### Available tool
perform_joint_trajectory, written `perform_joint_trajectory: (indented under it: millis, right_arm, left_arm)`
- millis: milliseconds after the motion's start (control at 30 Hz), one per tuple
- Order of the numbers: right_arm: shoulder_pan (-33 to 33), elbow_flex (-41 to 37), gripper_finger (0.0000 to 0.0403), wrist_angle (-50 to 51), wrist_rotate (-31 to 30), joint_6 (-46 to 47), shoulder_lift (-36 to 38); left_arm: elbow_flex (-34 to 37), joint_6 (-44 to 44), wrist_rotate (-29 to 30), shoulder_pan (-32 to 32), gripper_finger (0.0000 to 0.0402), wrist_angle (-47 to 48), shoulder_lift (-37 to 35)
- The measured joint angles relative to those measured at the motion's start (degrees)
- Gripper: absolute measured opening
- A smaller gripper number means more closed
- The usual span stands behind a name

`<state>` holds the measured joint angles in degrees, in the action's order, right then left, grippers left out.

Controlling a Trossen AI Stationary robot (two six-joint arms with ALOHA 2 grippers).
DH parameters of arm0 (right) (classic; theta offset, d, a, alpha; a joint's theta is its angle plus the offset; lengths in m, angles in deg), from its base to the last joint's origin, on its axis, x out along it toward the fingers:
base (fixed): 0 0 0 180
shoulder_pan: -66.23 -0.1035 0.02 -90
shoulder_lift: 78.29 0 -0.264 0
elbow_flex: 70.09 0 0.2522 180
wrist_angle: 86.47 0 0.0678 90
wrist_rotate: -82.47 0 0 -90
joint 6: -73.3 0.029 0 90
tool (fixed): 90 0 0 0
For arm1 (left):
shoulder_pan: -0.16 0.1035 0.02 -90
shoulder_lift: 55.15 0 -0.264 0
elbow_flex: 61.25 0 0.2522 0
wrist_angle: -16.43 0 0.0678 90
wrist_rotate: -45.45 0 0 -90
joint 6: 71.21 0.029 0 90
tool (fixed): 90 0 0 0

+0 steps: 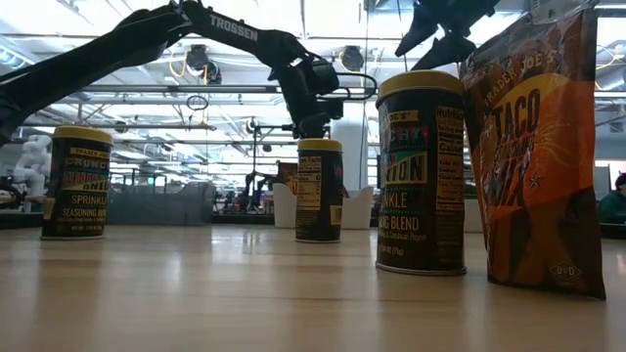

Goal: Sort spices by type
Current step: Put the left orange seasoning bag into the left white bin, then put the orange seasoning bag into the left white bin

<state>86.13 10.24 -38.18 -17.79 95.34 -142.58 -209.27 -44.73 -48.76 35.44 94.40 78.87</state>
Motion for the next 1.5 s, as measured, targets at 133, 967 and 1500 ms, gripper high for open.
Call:
perform_joint_trajectory:
  millis: [133,967,1500]
  right_arm:
    - [-0.1,0.0,0.0263,0.0,0.1,0.0,0.0]
    - [-0.5,0.0,0.0263,0.2,1.6,-0.2,0.0]
    - [-0.5,0.0,0.0263,0.3,1.6,-1.7,0.0]
  left_arm:
    - [0.0,0.0,0.0,0.0,0.0007,-0.5,0.0]
    - [0.0,1.1,1.3,-0.5,0.0023,0.8,0.0]
    - [0.0,0.9,3.9,-0.5,0.0023,0.6,-2.5]
